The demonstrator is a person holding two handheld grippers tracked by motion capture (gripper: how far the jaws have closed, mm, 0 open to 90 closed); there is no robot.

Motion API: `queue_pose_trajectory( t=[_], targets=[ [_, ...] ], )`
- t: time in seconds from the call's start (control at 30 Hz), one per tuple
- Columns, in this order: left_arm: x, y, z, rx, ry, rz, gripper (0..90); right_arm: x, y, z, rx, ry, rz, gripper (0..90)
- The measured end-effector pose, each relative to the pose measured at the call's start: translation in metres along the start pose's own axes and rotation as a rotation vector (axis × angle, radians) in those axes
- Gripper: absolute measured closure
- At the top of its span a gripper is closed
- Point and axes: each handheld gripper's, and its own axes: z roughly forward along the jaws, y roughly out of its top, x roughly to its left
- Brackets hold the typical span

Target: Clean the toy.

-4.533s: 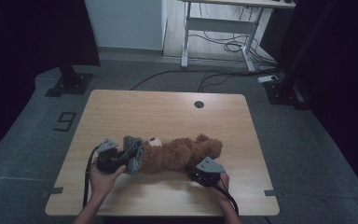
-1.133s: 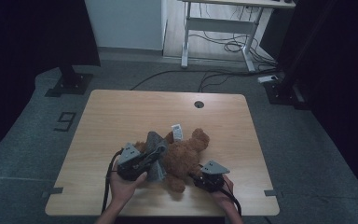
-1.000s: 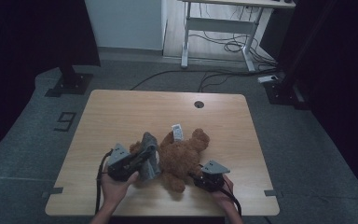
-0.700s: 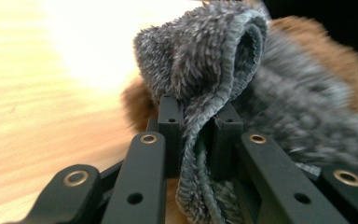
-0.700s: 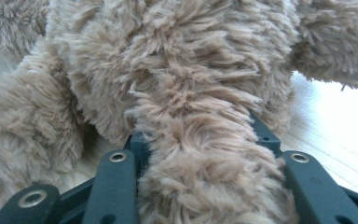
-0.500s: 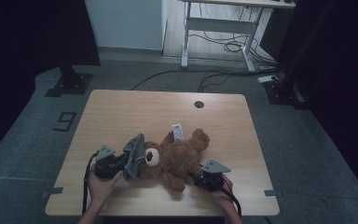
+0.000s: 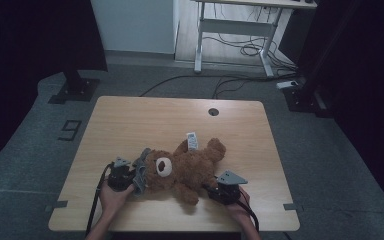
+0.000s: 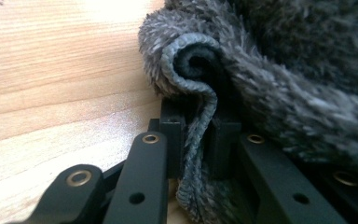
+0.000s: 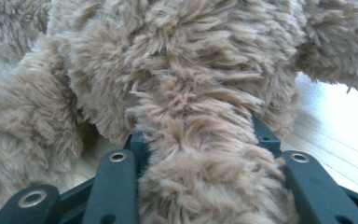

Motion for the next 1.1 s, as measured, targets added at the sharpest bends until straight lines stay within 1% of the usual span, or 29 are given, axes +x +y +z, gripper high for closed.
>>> queue_pose_trajectory(
  t=[0.03, 0.1, 0.17, 0.27, 0.3, 0.37, 0.4, 0.43, 0.47, 0.5, 0.53, 0.57, 0.6, 0.7, 0.77, 0.8, 0.83, 0.87, 0.93, 0.97, 1.0, 1.03, 1.07, 1.1],
  targets=[
    [0.001, 0.001, -0.004, -0.014, -0.006, -0.004, 78.8, 0.0, 0.0, 0.0, 0.0, -0.001, 0.0, 56.5],
    [0.004, 0.006, -0.015, -0.057, -0.018, -0.013, 78.8, 0.0, 0.0, 0.0, 0.002, -0.003, 0.001, 56.5],
    [0.005, 0.016, -0.027, -0.109, -0.027, -0.011, 78.7, -0.001, 0.0, 0.0, 0.004, -0.004, 0.001, 56.5],
    [0.001, 0.039, -0.047, -0.194, -0.036, 0.018, 78.6, 0.0, 0.0, 0.001, 0.005, -0.003, -0.002, 56.5],
    [-0.002, 0.048, -0.052, -0.213, -0.035, 0.031, 78.7, 0.001, 0.0, 0.001, 0.007, -0.004, -0.005, 56.5],
    [-0.008, 0.063, -0.057, -0.226, -0.038, 0.062, 78.7, 0.002, 0.0, 0.001, 0.008, -0.006, -0.007, 56.5],
    [-0.012, 0.071, -0.056, -0.225, -0.044, 0.072, 78.7, 0.001, 0.0, 0.001, 0.007, -0.005, -0.006, 56.5],
    [-0.015, 0.078, -0.053, -0.22, -0.051, 0.083, 78.7, 0.001, 0.0, 0.001, 0.007, -0.005, -0.006, 56.5],
    [-0.021, 0.085, -0.047, -0.206, -0.049, 0.099, 78.6, 0.001, 0.0, 0.001, 0.008, -0.005, -0.006, 56.5],
    [-0.023, 0.088, -0.043, -0.194, -0.045, 0.11, 78.6, 0.001, 0.0, 0.001, 0.008, -0.005, -0.007, 56.5],
    [-0.027, 0.092, -0.034, -0.174, -0.039, 0.119, 78.5, 0.001, 0.0, 0.001, 0.008, -0.004, -0.007, 56.5],
    [-0.029, 0.093, -0.025, -0.148, -0.037, 0.12, 78.4, 0.001, 0.0, 0.001, 0.008, -0.004, -0.006, 56.5],
    [-0.03, 0.093, -0.02, -0.136, -0.036, 0.117, 78.3, 0.001, 0.0, 0.001, 0.008, -0.003, -0.006, 56.5],
    [-0.03, 0.087, -0.009, -0.131, -0.027, 0.107, 78.3, 0.001, 0.0, 0.001, 0.009, -0.002, -0.007, 56.5],
    [-0.026, 0.08, -0.008, -0.118, -0.007, 0.11, 78.3, 0.001, 0.0, 0.001, 0.009, 0.0, -0.007, 56.5],
    [-0.024, 0.077, -0.007, -0.117, -0.003, 0.102, 78.6, 0.001, 0.001, 0.001, 0.009, 0.0, -0.006, 56.5],
    [-0.02, 0.072, -0.008, -0.112, -0.005, 0.084, 78.7, 0.001, 0.001, 0.001, 0.01, 0.0, -0.007, 56.5],
    [-0.017, 0.068, -0.008, -0.104, 0.006, 0.08, 78.7, 0.002, 0.001, 0.002, 0.011, -0.003, -0.007, 56.6],
    [-0.014, 0.061, -0.007, -0.074, 0.042, 0.093, 78.8, 0.003, 0.001, 0.002, 0.014, -0.006, -0.006, 56.6],
    [-0.011, 0.058, -0.006, -0.054, 0.052, 0.09, 78.8, 0.003, 0.001, 0.002, 0.015, -0.007, -0.005, 56.7],
    [-0.007, 0.054, -0.005, -0.032, 0.054, 0.08, 78.8, 0.003, 0.001, 0.002, 0.016, -0.007, -0.004, 56.7],
    [-0.003, 0.051, -0.003, -0.005, 0.047, 0.07, 78.8, 0.003, 0.001, 0.002, 0.016, -0.007, -0.003, 56.6],
    [0.003, 0.046, 0.0, 0.026, 0.027, 0.049, 78.7, 0.003, 0.0, 0.002, 0.016, -0.007, -0.002, 56.7],
    [0.007, 0.041, 0.003, 0.052, 0.016, 0.04, 78.6, 0.003, 0.0, 0.002, 0.016, -0.007, 0.001, 56.7]
  ],
)
